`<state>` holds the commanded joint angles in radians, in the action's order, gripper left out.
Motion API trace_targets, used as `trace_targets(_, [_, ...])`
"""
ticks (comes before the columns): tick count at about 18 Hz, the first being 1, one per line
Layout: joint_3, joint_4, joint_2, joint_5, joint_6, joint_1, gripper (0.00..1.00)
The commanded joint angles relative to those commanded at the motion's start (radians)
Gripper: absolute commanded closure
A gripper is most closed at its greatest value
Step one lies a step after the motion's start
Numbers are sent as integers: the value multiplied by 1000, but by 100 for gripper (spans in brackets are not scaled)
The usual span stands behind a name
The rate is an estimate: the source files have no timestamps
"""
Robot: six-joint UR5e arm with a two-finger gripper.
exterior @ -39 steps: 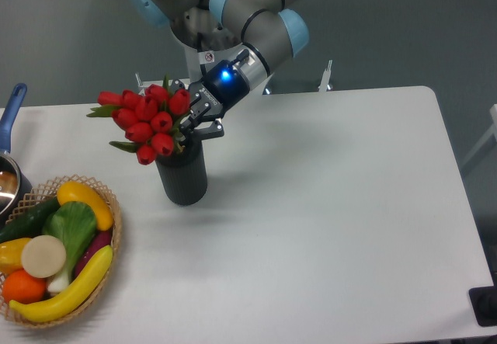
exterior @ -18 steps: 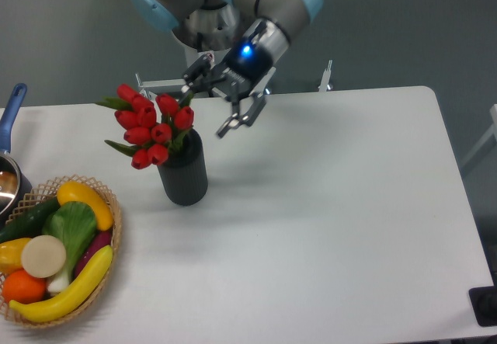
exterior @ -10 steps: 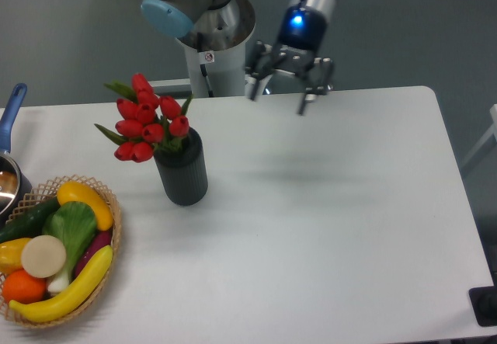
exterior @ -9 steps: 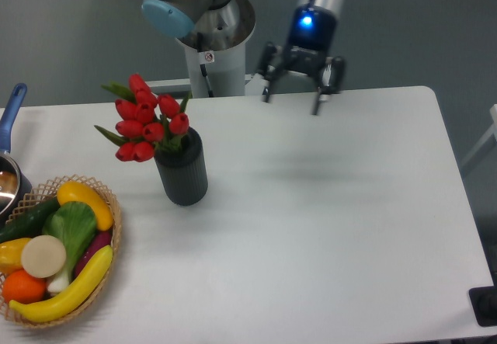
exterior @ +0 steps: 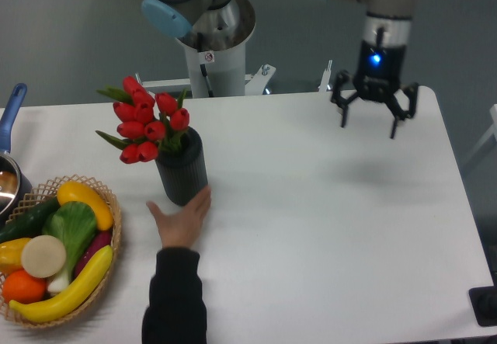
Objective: Insert the flowers into the vase
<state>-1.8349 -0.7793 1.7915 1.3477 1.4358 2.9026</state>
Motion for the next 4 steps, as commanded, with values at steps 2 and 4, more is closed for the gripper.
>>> trace_targets(2, [9,0,28,103,2,-37,0])
trace_targets(4, [11,2,54,154,2,-59,0])
